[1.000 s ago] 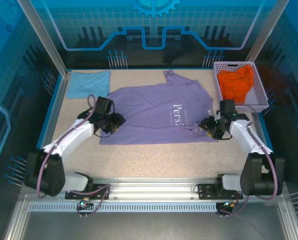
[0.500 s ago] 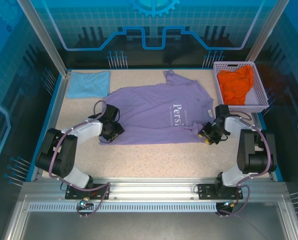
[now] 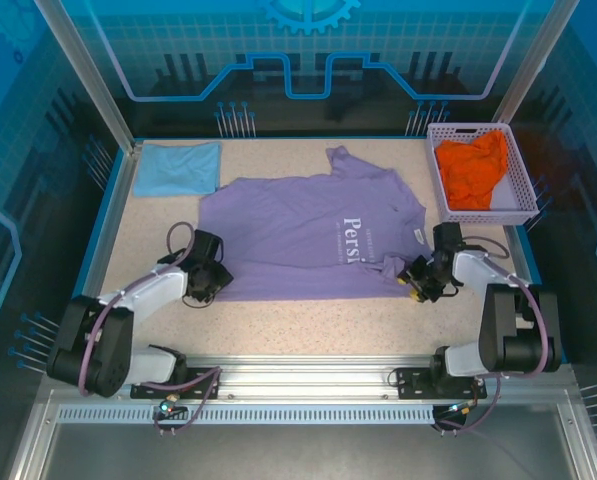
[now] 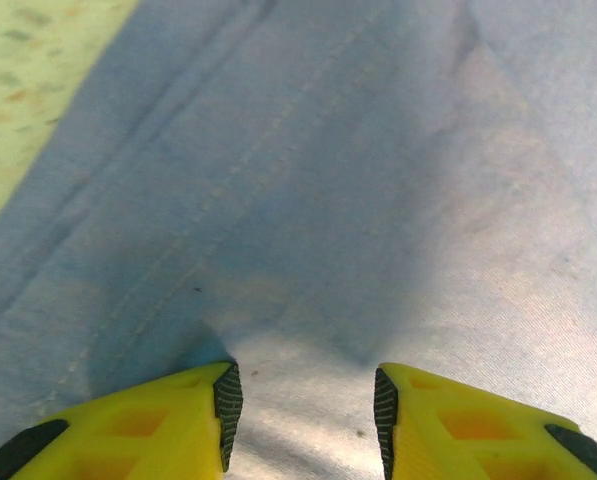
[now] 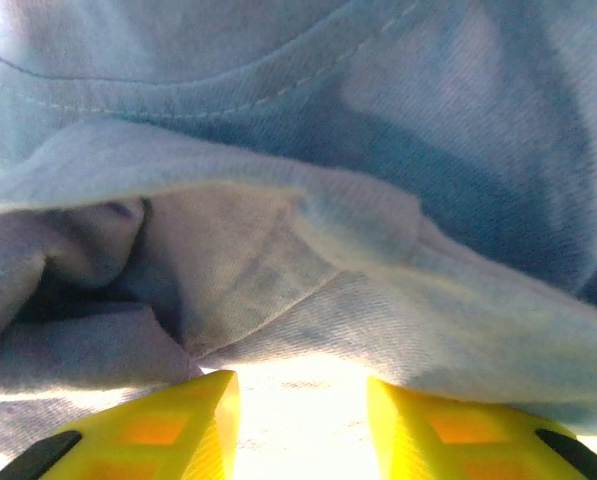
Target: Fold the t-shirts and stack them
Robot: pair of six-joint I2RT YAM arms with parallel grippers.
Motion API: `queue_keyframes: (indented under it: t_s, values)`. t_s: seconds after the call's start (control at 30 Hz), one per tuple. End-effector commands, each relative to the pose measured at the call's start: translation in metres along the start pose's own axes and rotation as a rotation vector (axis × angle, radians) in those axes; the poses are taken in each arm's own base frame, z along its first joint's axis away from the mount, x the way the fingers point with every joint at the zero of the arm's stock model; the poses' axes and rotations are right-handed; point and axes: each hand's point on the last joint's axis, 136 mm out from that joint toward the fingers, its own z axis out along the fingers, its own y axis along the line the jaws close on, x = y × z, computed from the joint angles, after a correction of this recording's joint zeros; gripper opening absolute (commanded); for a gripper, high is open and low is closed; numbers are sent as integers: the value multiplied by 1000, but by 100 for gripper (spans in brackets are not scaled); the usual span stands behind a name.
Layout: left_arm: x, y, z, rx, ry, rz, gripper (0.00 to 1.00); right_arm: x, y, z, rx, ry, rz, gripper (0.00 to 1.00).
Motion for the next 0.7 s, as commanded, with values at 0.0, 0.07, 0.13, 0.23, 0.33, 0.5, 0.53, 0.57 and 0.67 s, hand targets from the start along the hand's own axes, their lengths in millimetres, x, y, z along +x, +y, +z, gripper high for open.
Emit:
queue_keyframes:
  t_s: [0.0, 0.07, 0.13, 0.23, 0.33, 0.5, 0.53, 0.57, 0.67]
  values:
    - [11, 39, -6, -104, 12, -45, 44, 24, -26, -2, 78, 38, 53, 41]
    - [13, 43, -13, -96, 5, -55, 44, 33, -25, -5, 69, 37, 43, 44]
    - [12, 44, -22, -80, -12, -61, 44, 38, -22, -9, 58, 28, 25, 47]
    - [4, 33, -42, -26, -48, -49, 46, 32, -20, -26, 72, -40, -18, 53]
    - [-8, -1, -70, 78, -92, 44, 51, 17, -10, -55, 73, -149, -79, 67]
    - [7, -104, -108, 311, -95, 399, 59, 4, 27, -85, -68, -260, -236, 75]
    - [21, -130, -111, 380, -69, 487, 58, 4, 33, -86, -88, -258, -258, 74]
    - [36, -151, -113, 431, -45, 556, 58, 4, 38, -85, -107, -252, -280, 72]
    - [93, -209, -108, 563, 93, 714, 59, 8, 50, -74, -132, -176, -330, 65]
